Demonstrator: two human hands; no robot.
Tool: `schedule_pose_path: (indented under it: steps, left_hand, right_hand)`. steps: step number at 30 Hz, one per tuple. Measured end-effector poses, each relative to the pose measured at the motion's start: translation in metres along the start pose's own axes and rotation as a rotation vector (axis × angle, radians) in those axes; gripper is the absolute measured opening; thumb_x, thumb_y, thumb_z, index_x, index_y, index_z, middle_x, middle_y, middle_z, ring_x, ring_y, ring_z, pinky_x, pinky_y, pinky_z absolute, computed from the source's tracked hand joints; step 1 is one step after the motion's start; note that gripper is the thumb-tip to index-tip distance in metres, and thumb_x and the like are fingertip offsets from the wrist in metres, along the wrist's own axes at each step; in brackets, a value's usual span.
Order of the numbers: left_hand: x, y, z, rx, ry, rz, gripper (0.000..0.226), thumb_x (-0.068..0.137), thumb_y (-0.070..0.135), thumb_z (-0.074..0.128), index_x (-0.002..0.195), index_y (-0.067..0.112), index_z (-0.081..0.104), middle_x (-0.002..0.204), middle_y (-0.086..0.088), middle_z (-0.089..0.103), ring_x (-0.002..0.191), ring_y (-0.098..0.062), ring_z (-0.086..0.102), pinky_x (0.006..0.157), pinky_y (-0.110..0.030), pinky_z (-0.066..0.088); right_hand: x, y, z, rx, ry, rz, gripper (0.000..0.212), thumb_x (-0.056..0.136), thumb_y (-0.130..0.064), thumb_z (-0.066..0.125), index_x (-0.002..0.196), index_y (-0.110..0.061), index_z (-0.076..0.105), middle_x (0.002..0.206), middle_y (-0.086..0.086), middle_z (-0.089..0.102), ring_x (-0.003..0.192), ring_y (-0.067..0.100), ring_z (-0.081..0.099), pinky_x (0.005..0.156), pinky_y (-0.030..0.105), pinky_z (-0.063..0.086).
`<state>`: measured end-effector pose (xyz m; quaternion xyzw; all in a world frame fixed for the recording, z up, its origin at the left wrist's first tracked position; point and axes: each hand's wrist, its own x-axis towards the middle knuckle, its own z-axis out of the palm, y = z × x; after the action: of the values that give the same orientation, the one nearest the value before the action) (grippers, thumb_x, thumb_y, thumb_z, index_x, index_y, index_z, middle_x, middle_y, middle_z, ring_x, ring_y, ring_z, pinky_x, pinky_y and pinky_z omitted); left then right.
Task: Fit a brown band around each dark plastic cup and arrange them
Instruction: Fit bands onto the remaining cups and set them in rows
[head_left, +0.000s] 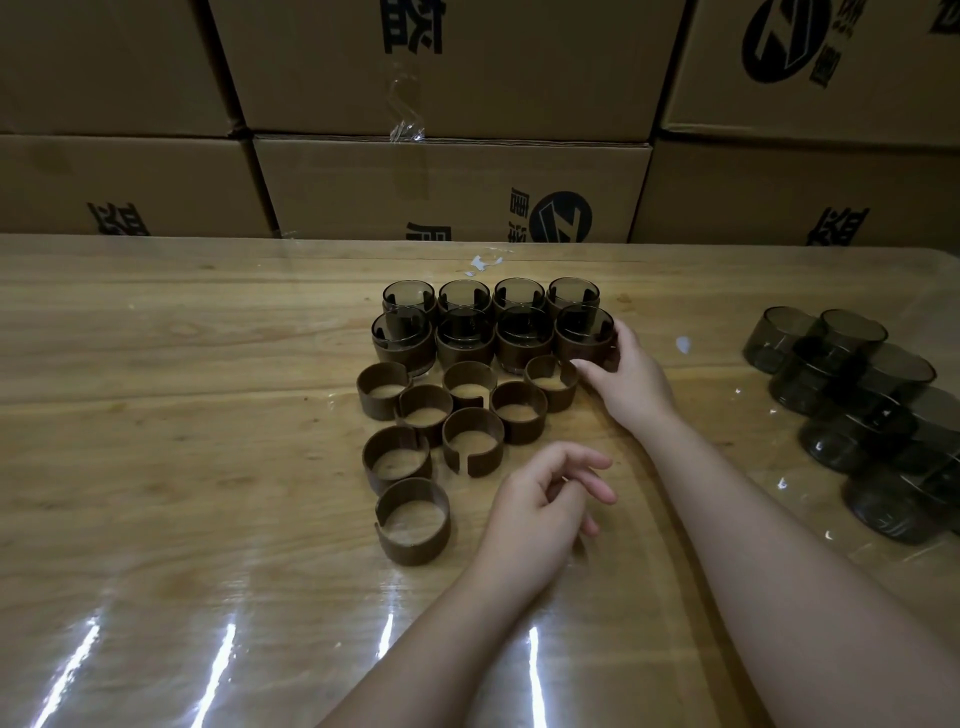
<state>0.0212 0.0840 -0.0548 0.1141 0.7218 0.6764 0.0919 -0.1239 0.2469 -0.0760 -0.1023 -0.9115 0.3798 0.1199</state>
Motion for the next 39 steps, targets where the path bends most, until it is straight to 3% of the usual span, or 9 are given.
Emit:
schedule_pose_path:
  steps: [7, 11, 14, 18, 22, 27, 30, 35, 39]
  left_hand:
    - [0.001, -0.001, -0.001, 0.016, -0.019, -0.007, 0.038, 0.093, -0.002, 0.044, 0.094, 0.029, 0.065, 0.083, 0.008, 0.07, 0.062, -0.004, 0.059, 0.06, -0.016, 0.046]
    - [-0.001, 0.001, -0.001, 0.081, -0.097, -0.029, 0.037, 0.083, 0.004, 0.046, 0.067, 0.031, 0.066, 0.061, 0.009, 0.064, 0.056, -0.009, 0.056, 0.056, -0.022, 0.046]
    - [-0.007, 0.005, 0.002, 0.125, -0.239, 0.018, 0.024, 0.067, 0.011, 0.043, 0.055, 0.016, 0.063, 0.045, 0.009, 0.056, 0.04, -0.002, 0.047, 0.044, -0.014, 0.037]
    - [-0.008, 0.006, -0.004, 0.068, -0.293, -0.036, 0.027, 0.061, 0.011, 0.042, 0.048, 0.017, 0.065, 0.04, 0.006, 0.054, 0.033, -0.007, 0.043, 0.041, -0.017, 0.033]
    - [-0.009, 0.007, -0.005, 0.164, -0.505, -0.102, 0.024, 0.06, 0.014, 0.042, 0.054, 0.004, 0.063, 0.04, 0.005, 0.053, 0.036, -0.007, 0.046, 0.045, -0.022, 0.035]
    - [-0.013, 0.005, 0.003, 0.163, -0.488, -0.122, 0.024, 0.064, 0.006, 0.046, 0.073, -0.002, 0.067, 0.054, -0.004, 0.059, 0.046, -0.012, 0.054, 0.049, -0.021, 0.046]
    - [-0.012, 0.006, 0.001, 0.162, -0.481, -0.125, 0.018, 0.075, -0.009, 0.049, 0.072, 0.003, 0.062, 0.046, 0.011, 0.058, 0.044, -0.003, 0.054, 0.049, -0.017, 0.046]
    - [-0.013, 0.01, 0.001, 0.154, -0.451, -0.097, 0.038, 0.078, -0.013, 0.047, 0.059, 0.018, 0.054, 0.044, 0.009, 0.056, 0.045, -0.005, 0.055, 0.049, -0.018, 0.047]
    - [-0.015, 0.01, -0.001, 0.136, -0.454, -0.059, 0.036, 0.078, -0.01, 0.051, 0.06, 0.022, 0.056, 0.047, 0.009, 0.058, 0.047, -0.007, 0.056, 0.051, -0.021, 0.047]
  right_hand:
    - [-0.01, -0.005, -0.002, 0.064, 0.031, 0.001, 0.07, 0.092, -0.043, 0.058, 0.151, -0.024, 0.025, 0.152, 0.004, 0.037, 0.141, 0.025, 0.031, 0.111, 0.048, 0.035]
    - [-0.046, -0.028, -0.005, 0.091, 0.302, -0.417, 0.043, 0.095, -0.033, 0.045, 0.134, -0.019, 0.051, 0.132, 0.002, 0.051, 0.125, 0.017, 0.043, 0.106, 0.046, 0.036]
    - [-0.069, -0.056, 0.0, -0.146, -0.035, -0.658, 0.051, 0.09, -0.055, 0.035, 0.134, -0.034, 0.05, 0.13, -0.004, 0.05, 0.121, 0.015, 0.046, 0.109, 0.046, 0.025]
    - [-0.073, -0.082, 0.014, -0.414, -0.502, -0.601, 0.065, 0.083, -0.077, 0.035, 0.144, -0.056, 0.021, 0.159, -0.014, 0.009, 0.143, 0.026, 0.022, 0.113, 0.062, 0.01]
    - [-0.071, -0.096, 0.017, -0.463, -0.627, -0.576, 0.074, 0.078, -0.082, 0.04, 0.143, -0.059, 0.013, 0.16, -0.021, -0.006, 0.148, 0.03, 0.003, 0.11, 0.066, 0.012]
    - [-0.067, -0.125, 0.027, -0.577, -0.753, -0.5, 0.084, 0.075, -0.082, 0.048, 0.145, -0.058, 0.007, 0.161, -0.014, -0.013, 0.146, 0.045, -0.003, 0.108, 0.065, 0.024]
    - [-0.064, -0.139, 0.031, -0.646, -0.799, -0.446, 0.089, 0.075, -0.08, 0.052, 0.147, -0.055, 0.007, 0.163, -0.005, -0.008, 0.144, 0.048, 0.001, 0.108, 0.063, 0.027]
    - [-0.056, -0.154, 0.033, -0.702, -0.837, -0.429, 0.083, 0.079, -0.067, 0.061, 0.148, -0.041, 0.023, 0.156, 0.004, 0.01, 0.135, 0.039, 0.033, 0.099, 0.051, 0.045]
    - [-0.061, -0.149, 0.032, -0.76, -0.815, -0.4, 0.081, 0.08, -0.068, 0.058, 0.147, -0.035, 0.028, 0.154, 0.002, 0.011, 0.134, 0.041, 0.029, 0.099, 0.053, 0.043]
